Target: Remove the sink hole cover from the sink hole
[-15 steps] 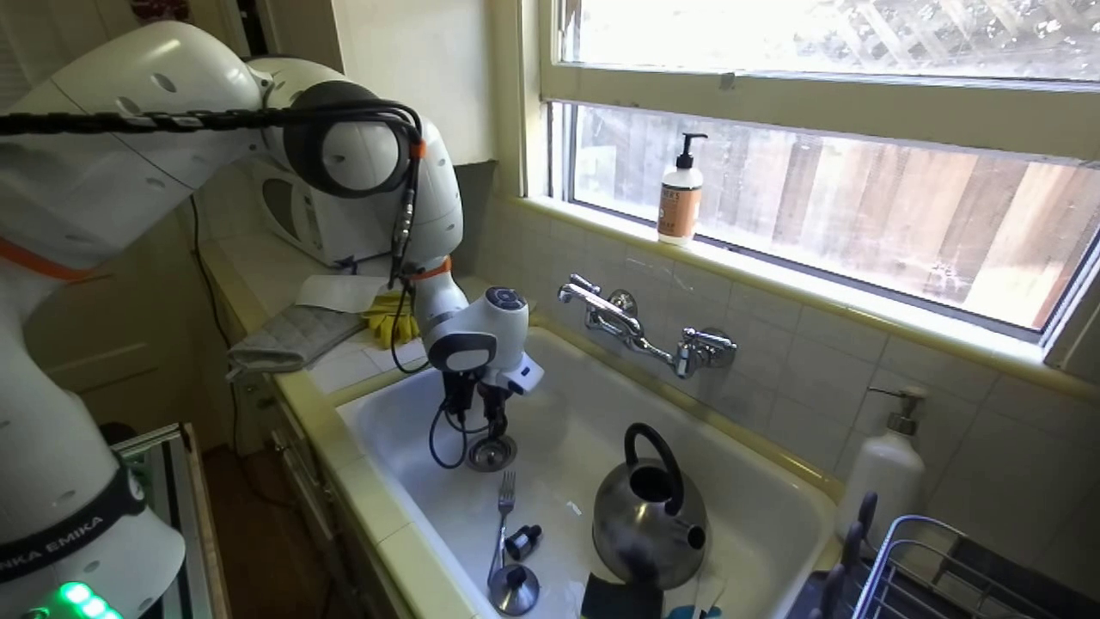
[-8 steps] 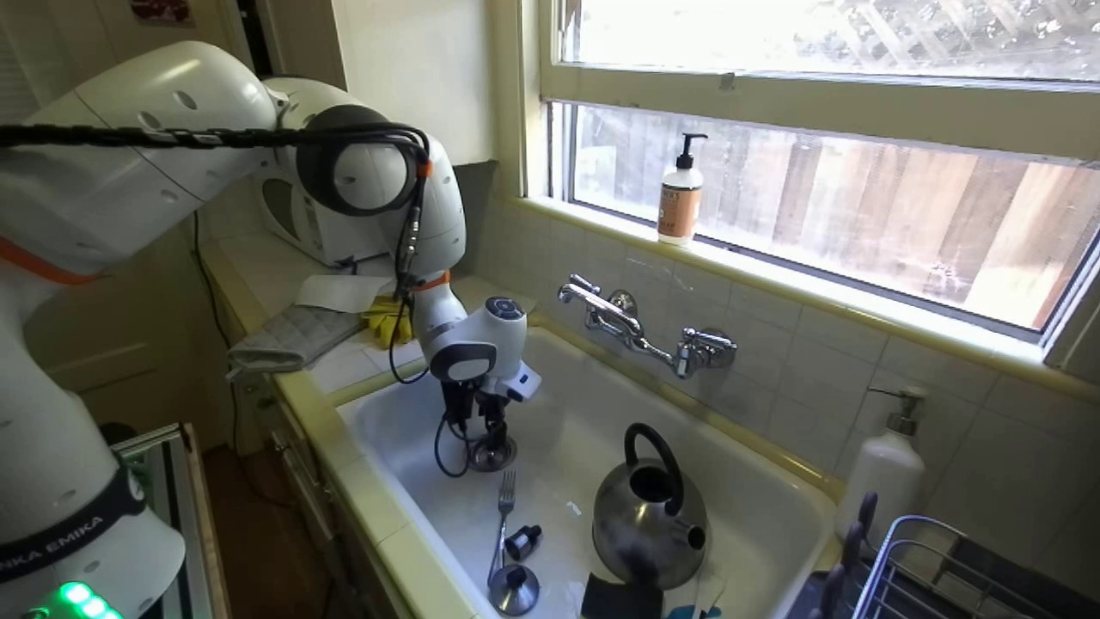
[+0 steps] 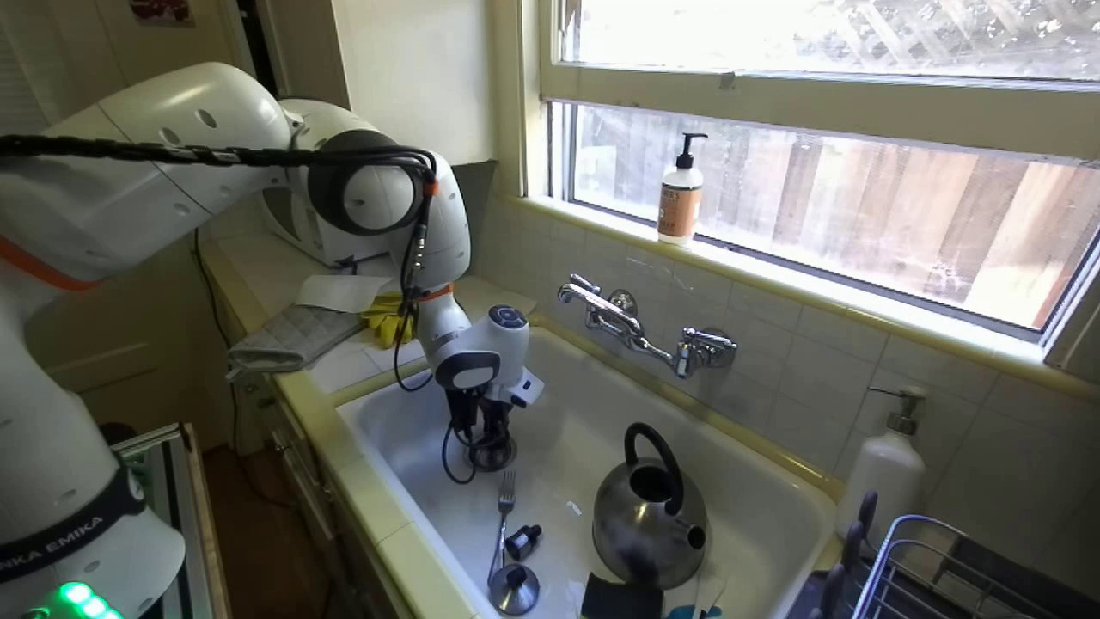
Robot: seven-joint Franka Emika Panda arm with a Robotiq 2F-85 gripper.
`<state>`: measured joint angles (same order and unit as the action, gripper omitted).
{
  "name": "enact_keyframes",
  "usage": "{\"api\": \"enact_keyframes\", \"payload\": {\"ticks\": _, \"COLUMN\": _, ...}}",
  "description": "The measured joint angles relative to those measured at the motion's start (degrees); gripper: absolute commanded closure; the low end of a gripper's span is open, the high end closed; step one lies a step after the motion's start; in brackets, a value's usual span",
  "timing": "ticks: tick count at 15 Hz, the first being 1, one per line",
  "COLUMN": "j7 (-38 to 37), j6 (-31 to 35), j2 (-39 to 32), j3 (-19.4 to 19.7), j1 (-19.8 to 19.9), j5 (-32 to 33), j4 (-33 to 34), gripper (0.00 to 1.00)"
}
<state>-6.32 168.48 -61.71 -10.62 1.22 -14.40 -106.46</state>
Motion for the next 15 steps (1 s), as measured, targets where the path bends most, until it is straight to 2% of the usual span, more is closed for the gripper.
{"api": "enact_keyframes", "payload": {"ticks": 2, "j7": 0.08, "j6": 0.0, "j2": -0.16, "j3": 0.06, "j1": 0.0, "j5": 0.02, "j4": 0.45, "gripper": 0.97}}
{"api": "enact_keyframes", "payload": {"ticks": 3, "j7": 0.16, "j6": 0.0, "j2": -0.28, "j3": 0.03, "j1": 0.0, "j5": 0.02, "j4": 0.68, "gripper": 1.0}}
{"api": "enact_keyframes", "payload": {"ticks": 10, "j7": 0.22, "j6": -1.09, "j2": -0.01, "j3": -0.45, "j1": 0.17, "j5": 0.02, "j4": 0.3, "gripper": 0.98}}
{"api": "enact_keyframes", "payload": {"ticks": 15, "j7": 0.25, "j6": -1.53, "j2": 0.3, "j3": -1.66, "j1": 1.77, "j5": 0.0, "j4": -0.16, "gripper": 0.99}}
